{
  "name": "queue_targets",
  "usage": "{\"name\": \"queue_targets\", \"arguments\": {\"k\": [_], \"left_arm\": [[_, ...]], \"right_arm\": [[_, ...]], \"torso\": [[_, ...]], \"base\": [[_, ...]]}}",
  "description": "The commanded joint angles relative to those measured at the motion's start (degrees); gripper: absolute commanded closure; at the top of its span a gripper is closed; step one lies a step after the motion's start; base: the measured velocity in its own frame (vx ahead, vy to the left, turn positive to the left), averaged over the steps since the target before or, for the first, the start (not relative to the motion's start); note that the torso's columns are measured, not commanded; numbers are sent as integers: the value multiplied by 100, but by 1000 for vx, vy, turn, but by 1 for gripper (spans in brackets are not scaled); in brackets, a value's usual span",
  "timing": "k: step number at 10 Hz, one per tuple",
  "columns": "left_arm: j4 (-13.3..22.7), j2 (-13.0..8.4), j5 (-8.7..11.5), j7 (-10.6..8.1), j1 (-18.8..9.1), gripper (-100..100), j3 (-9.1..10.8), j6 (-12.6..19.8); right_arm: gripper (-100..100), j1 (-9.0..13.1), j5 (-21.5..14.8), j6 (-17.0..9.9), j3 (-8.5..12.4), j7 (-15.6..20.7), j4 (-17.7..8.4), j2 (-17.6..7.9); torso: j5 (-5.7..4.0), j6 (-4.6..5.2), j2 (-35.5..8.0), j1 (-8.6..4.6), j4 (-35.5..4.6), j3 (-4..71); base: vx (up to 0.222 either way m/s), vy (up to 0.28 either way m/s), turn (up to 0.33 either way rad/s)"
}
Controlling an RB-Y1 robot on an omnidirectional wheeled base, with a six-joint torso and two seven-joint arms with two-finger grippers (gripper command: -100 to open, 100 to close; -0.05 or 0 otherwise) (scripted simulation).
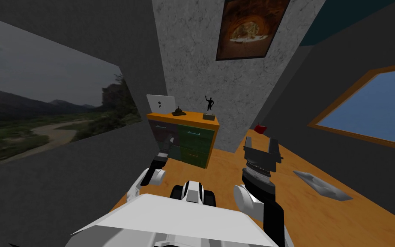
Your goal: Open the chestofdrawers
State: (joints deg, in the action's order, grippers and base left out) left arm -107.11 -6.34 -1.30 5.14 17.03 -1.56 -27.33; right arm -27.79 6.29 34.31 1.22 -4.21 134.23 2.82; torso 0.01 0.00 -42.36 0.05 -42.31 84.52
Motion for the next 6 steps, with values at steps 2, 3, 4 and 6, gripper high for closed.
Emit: {"name": "queue_targets", "arguments": {"k": [2, 3, 4, 6], "left_arm": [[461, -18, -94, 55, -189, -100, -43, 87], [582, -31, -121, 70, -238, -100, -57, 118], [706, -45, -149, 84, -288, -100, -71, 149], [1079, -80, -234, 128, -438, -100, -113, 243]], "right_arm": [[0, 0, 0, 0, 0, 0, 0, 0], [0, 0, 0, 0, 0, 0, 0, 0], [0, 0, 0, 0, 0, 0, 0, 0], [0, 0, 0, 0, 0, 0, 0, 0]], "torso": [[-2, 1, 3, -7, 1, 1], [-1, 0, 12, -3, 3, 7], [-1, 0, 10, -3, 4, 7], [-2, 0, 9, -7, 3, 6]], "base": [[89, -34, -44], [94, -29, -45], [96, -44, -54], [110, -45, -73]]}}
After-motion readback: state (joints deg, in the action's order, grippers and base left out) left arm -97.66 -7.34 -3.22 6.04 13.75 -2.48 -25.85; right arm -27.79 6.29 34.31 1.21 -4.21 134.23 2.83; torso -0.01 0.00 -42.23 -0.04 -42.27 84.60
